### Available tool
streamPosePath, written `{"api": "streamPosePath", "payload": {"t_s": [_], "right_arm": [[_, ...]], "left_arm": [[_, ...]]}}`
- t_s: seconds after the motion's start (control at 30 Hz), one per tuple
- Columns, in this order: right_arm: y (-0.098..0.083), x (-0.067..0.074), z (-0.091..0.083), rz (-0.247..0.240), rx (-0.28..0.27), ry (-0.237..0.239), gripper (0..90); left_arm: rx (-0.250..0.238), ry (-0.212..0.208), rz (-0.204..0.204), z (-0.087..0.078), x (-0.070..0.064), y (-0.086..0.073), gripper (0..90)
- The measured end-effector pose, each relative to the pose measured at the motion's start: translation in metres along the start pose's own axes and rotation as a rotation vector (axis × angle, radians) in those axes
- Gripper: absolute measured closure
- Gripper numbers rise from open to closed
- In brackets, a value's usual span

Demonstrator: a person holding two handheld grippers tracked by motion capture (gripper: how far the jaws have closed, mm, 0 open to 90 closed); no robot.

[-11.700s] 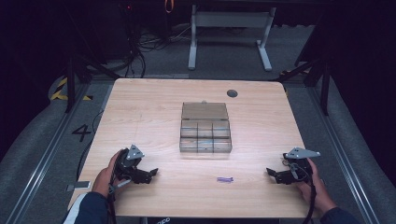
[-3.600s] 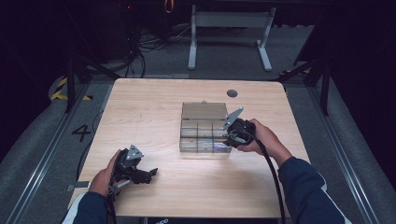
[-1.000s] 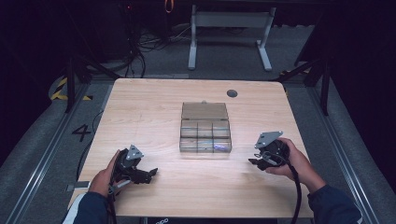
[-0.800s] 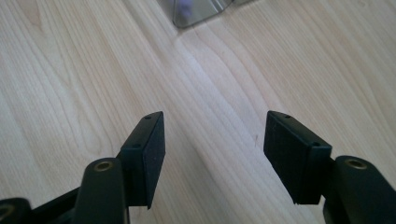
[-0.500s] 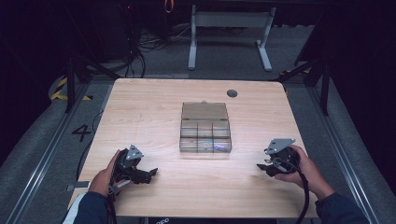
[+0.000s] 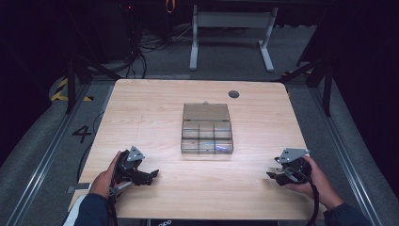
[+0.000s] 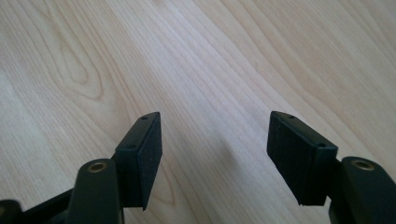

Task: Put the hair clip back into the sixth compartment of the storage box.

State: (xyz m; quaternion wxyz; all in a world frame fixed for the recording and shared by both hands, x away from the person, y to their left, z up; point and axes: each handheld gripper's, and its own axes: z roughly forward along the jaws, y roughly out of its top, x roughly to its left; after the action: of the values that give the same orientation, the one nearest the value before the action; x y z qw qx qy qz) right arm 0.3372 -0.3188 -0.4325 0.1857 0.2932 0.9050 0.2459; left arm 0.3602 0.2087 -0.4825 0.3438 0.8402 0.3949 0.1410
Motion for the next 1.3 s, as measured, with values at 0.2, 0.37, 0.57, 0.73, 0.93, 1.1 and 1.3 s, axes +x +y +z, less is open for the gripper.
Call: {"api": "streamPosePath", "payload": {"t_s": [0.2,0.37,0.57,0.73,0.93,1.1,1.3], "right_arm": [[-0.021,-0.002,0.002,0.05,-0.016,0.0,34.7],[-0.04,-0.008,-0.001,0.137,-0.078,-0.01,33.0],[-0.059,-0.013,-0.003,0.235,-0.146,0.014,29.5],[-0.072,-0.009,-0.002,0.26,-0.22,-0.012,25.7],[-0.072,-0.009,-0.003,0.27,-0.216,-0.018,24.2],[-0.072,-0.009,-0.003,0.27,-0.216,-0.018,24.1],[-0.072,-0.009,-0.002,0.27,-0.216,-0.019,23.6]], "left_arm": [[0.0,0.0,0.001,0.0,0.0,0.0,0.0],[0.0,0.0,0.001,0.0,0.0,0.0,0.0],[0.0,0.0,0.0,0.0,0.0,0.0,0.0],[0.0,0.001,0.0,0.0,0.0,0.0,0.0],[0.001,0.0,0.0,0.0,0.0,0.0,0.0],[0.0,0.008,-0.003,0.001,-0.001,0.001,0.0],[-0.001,0.015,-0.006,0.0,-0.002,0.001,0.0]]}}
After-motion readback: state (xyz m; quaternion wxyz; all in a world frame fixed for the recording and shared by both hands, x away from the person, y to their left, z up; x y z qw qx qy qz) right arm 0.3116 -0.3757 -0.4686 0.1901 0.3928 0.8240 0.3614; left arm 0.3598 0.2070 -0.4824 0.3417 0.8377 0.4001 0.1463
